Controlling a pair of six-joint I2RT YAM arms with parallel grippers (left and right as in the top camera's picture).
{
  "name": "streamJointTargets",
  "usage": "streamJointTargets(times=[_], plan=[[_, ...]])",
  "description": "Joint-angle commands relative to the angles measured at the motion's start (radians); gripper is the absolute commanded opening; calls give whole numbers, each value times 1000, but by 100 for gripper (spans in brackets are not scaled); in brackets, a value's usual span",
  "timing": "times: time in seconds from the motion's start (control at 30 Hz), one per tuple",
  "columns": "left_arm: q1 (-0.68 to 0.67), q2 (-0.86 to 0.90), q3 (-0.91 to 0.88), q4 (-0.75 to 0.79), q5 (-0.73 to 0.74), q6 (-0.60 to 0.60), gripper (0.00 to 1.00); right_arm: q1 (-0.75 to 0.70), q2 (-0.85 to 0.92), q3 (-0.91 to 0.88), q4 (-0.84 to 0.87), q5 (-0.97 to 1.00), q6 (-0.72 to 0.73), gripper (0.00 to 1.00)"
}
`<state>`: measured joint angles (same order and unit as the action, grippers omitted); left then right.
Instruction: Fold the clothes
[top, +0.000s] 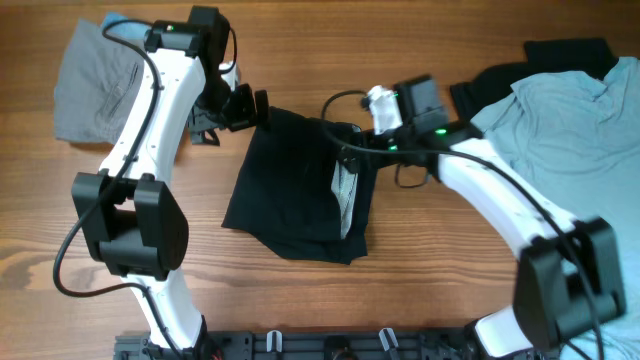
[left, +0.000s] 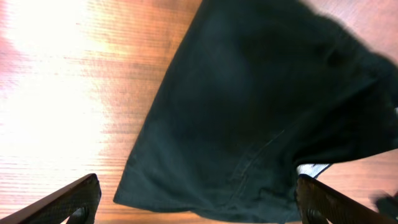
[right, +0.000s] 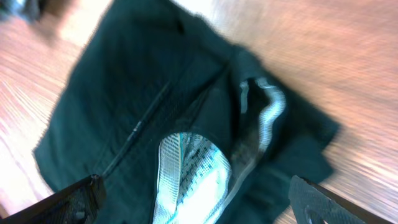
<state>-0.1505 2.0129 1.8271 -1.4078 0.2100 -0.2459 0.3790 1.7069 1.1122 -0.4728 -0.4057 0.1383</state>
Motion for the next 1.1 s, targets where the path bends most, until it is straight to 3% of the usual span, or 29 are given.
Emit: streamJointTargets(times=[0.0, 0.1, 0.17, 0.23, 0.3, 0.4, 0.63, 0.77, 0.93, 0.97, 1.03, 1.07], plan=[[10, 0, -24, 7, 36, 39, 100, 28, 90, -15, 23, 17, 77, 96], [10, 0, -24, 26, 36, 39, 100, 29, 124, -15, 43, -87, 100, 84], [10, 0, -24, 34, 36, 38, 100, 29, 134, -15, 51, -125, 102, 58], [10, 0, -24, 40, 36, 38, 100, 29, 131, -13, 55, -139, 102, 13], [10, 0, -24, 41, 36, 38, 100, 22, 118, -7, 53, -138, 100, 4], [10, 0, -24, 39, 36, 38, 100, -2, 75, 23, 6, -133, 96, 4], [8, 0, -24, 36, 37, 37, 100, -60, -110, 102, -287, 23, 6, 4], [1, 0, -24, 46, 41, 38, 100, -61, -104, 85, -386, 109, 5, 4], [-26, 0, -24, 63, 63, 38, 91, -64, -36, -8, -457, 289, 248, 4], [-34, 0, -24, 65, 63, 38, 89, -64, -15, -29, -469, 314, 306, 9], [-52, 0, -24, 66, 63, 38, 84, -64, 18, -58, -468, 328, 362, 61], [-62, 0, -24, 66, 63, 39, 84, -64, 29, -66, -467, 332, 374, 75]])
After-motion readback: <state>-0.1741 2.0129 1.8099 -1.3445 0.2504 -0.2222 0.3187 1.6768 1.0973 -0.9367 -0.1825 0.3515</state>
